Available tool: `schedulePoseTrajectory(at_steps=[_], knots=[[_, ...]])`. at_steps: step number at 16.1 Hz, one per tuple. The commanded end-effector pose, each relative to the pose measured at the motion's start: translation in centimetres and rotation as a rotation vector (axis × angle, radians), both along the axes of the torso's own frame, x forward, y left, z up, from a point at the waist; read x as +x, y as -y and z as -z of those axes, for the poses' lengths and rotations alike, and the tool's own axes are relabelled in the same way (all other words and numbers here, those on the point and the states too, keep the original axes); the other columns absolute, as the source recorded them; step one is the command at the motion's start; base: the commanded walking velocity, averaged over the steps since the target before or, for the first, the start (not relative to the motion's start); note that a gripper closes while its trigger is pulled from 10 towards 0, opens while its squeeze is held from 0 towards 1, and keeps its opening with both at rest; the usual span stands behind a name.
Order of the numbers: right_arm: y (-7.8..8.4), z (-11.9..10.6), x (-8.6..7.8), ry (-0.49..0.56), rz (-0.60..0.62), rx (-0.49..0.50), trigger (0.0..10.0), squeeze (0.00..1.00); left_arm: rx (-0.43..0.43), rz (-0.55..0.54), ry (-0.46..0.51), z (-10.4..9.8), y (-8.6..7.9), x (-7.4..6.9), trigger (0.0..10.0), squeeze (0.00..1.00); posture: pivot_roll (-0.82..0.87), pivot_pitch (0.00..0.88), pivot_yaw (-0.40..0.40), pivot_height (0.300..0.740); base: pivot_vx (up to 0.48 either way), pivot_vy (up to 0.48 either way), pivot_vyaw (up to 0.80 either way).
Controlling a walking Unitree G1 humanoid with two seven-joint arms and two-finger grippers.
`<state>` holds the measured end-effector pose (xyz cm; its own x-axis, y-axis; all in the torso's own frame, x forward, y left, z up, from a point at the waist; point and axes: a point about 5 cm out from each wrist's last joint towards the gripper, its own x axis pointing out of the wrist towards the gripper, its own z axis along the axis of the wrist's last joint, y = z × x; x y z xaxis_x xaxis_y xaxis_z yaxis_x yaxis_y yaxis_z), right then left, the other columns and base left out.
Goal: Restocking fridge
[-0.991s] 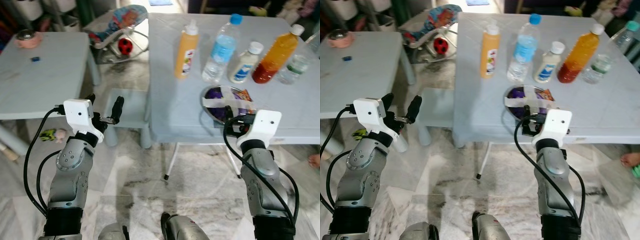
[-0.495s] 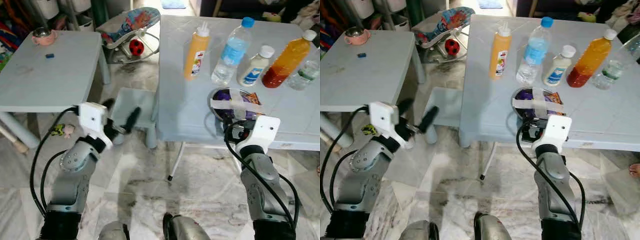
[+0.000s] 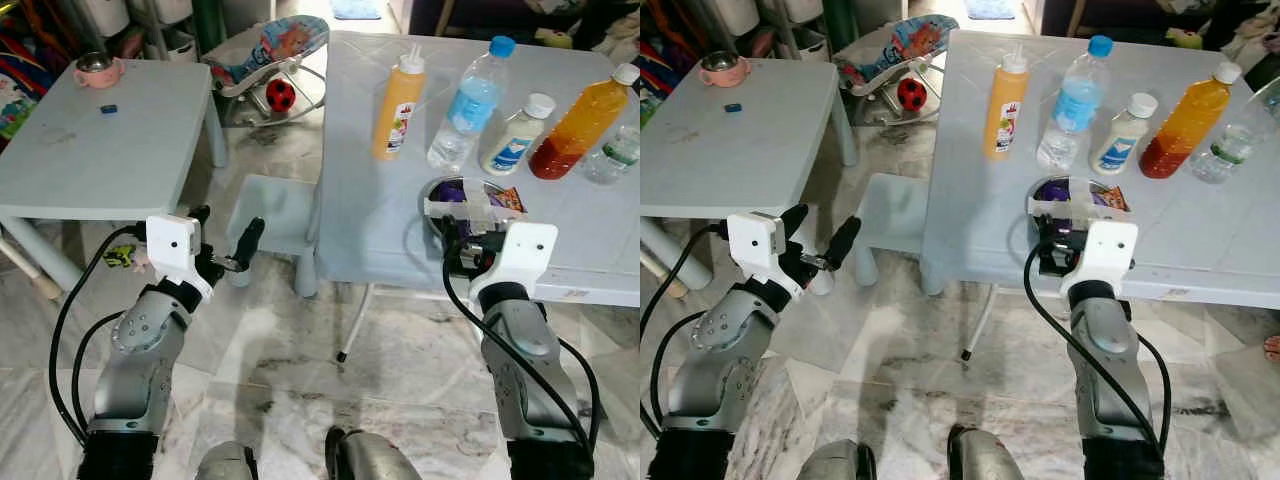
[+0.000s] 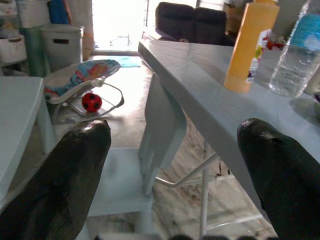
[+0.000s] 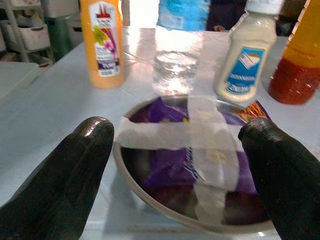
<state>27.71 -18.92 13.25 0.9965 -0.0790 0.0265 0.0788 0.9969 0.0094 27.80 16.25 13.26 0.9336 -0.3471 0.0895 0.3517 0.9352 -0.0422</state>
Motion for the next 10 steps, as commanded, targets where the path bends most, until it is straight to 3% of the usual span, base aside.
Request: schedulePoseTrajectory(at_steps=[1, 4, 10], knots=[[-0.2, -0.84, 0.17, 0.035, -0.016, -0.021, 10.0, 0.0, 0.001, -0.012, -0.002, 0.11, -0.14, -0.02, 10.0, 0.0, -0.07, 0.074, -0.046, 0.74, 0.0, -0.247, 0.0], [-0.25, -0.99, 0.22, 0.04, -0.017, -0.022, 10.0, 0.0, 0.001, -0.014, 0.001, 0.09, 0.02, 0.08, 10.0, 0.0, -0.08, 0.072, -0.044, 0.74, 0.0, -0.254, 0.0], [-0.36, -0.72, 0.08, 0.031, -0.016, -0.016, 10.0, 0.0, -0.011, -0.013, 0.0, 0.07, 0.26, 0.32, 10.0, 0.0, -0.09, 0.071, -0.04, 0.74, 0.0, -0.427, 0.0]])
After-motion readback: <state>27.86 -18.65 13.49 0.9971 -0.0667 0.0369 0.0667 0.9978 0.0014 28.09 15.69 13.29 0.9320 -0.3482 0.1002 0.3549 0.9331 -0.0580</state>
